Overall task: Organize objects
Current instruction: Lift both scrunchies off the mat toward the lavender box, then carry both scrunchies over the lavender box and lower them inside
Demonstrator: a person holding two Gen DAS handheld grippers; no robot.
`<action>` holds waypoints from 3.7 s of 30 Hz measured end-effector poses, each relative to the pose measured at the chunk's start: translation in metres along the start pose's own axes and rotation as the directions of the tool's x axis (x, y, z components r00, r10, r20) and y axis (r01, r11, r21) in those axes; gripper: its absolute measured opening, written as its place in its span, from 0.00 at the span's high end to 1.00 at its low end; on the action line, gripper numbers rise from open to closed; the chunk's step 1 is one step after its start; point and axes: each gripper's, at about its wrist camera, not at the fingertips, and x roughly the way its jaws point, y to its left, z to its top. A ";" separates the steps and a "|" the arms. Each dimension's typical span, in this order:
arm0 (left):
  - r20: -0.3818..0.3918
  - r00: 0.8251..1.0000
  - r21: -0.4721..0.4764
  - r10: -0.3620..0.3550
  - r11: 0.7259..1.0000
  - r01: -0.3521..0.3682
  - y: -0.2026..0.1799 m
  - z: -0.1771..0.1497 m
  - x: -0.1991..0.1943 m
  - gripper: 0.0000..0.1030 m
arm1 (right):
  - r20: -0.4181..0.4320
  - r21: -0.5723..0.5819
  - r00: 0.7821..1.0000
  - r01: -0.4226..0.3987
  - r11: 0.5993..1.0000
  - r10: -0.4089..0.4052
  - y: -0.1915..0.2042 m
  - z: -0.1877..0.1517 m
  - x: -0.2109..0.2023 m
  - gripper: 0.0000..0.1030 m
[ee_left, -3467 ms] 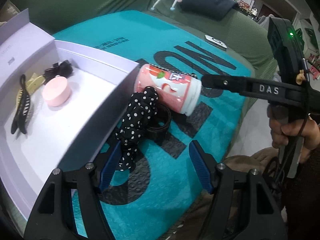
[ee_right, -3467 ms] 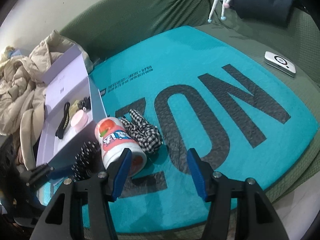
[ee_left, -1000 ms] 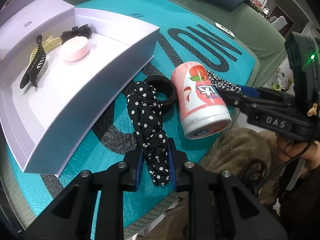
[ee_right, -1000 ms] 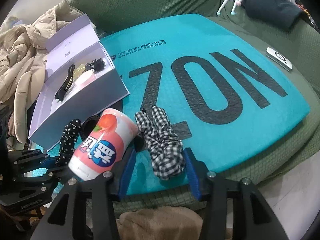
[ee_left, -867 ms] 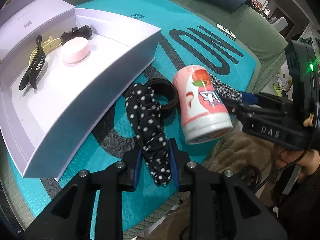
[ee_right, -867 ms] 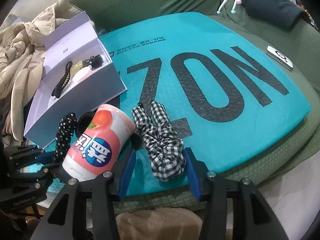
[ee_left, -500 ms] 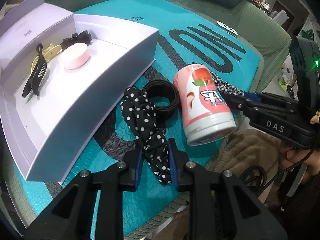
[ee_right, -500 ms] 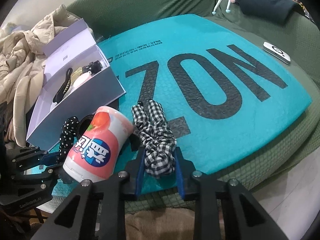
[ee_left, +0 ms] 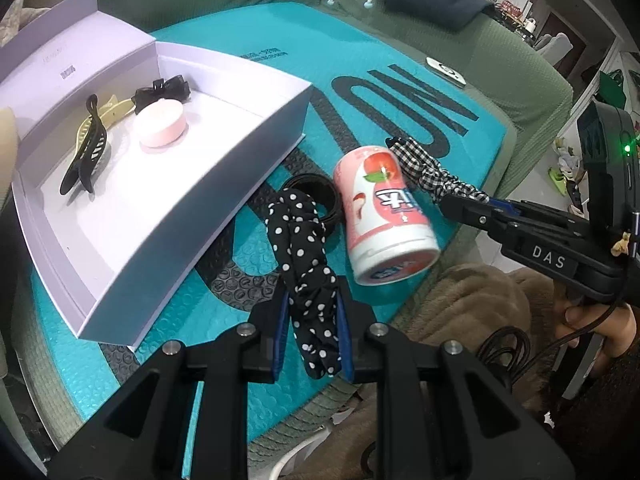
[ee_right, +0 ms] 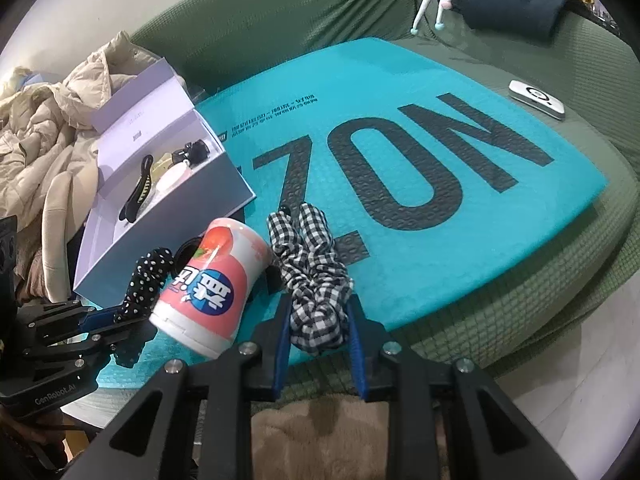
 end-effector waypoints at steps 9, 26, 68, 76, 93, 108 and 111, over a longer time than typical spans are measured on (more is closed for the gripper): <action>0.023 1.000 0.005 0.004 1.000 -0.004 -0.003 0.001 -0.016 0.83 | 0.021 -0.013 0.999 -0.025 1.000 0.025 0.007 -0.002 -0.019 0.76; 0.072 0.996 -0.014 0.043 0.999 -0.042 0.004 0.000 -0.050 0.83 | 0.011 -0.093 0.996 -0.083 0.992 0.084 0.040 -0.005 -0.030 0.76; 0.103 0.984 -0.122 0.146 0.984 -0.133 0.061 -0.011 -0.089 0.83 | -0.043 -0.315 0.979 -0.201 0.928 0.197 0.132 0.019 -0.015 0.76; 0.099 0.985 -0.134 0.139 0.983 -0.125 0.080 0.004 -0.085 0.83 | -0.046 -0.335 0.981 -0.195 0.922 0.191 0.142 0.042 -0.005 0.76; 0.070 0.988 -0.126 0.134 0.984 -0.125 0.115 0.035 -0.066 0.83 | -0.080 -0.361 0.980 -0.200 0.911 0.183 0.166 0.080 0.034 0.76; 0.047 0.990 -0.113 0.132 0.986 -0.126 0.136 0.059 -0.044 0.83 | -0.096 -0.371 0.981 -0.194 0.908 0.170 0.176 0.110 0.067 0.76; 0.045 0.990 -0.110 0.132 0.986 -0.127 0.140 0.063 -0.040 0.83 | -0.099 -0.367 0.981 -0.194 0.910 0.170 0.178 0.116 0.074 0.76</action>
